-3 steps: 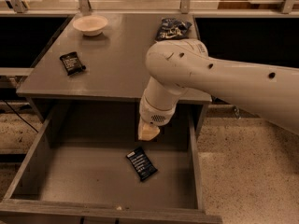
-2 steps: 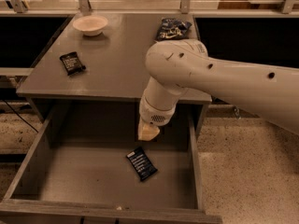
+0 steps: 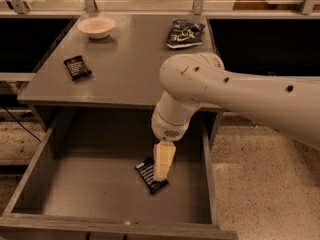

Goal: Pick rxbar blueberry from top drawer and place on counter

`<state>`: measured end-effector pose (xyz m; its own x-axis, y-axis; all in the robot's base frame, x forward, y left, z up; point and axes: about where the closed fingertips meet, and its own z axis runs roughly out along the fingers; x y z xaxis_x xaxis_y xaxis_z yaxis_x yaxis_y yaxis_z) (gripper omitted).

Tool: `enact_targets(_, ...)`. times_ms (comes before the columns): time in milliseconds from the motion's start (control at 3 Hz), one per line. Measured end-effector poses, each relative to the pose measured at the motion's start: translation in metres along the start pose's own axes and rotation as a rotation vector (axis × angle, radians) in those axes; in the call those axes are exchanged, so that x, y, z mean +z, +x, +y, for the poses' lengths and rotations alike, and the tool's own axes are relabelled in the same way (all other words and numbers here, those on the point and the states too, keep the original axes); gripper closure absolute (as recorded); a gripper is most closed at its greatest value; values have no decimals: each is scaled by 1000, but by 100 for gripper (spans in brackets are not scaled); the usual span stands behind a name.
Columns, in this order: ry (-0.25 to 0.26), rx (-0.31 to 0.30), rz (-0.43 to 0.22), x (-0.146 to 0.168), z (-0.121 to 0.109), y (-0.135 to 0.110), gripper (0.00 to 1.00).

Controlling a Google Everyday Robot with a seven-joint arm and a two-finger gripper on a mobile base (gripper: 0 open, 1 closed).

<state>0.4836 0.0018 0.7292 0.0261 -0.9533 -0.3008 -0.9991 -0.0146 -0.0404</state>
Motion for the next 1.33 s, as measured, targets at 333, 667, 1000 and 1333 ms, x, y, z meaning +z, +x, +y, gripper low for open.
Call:
enact_targets(333, -4, -2, -4, 5, 4, 8, 0)
enact_targets(667, -18, 8, -7, 14, 8, 18, 0)
enact_targets(1000, -40, 28, -5, 27, 9, 28, 0)
enact_targets(1333, -74, 37, 0, 45, 10, 33, 0)
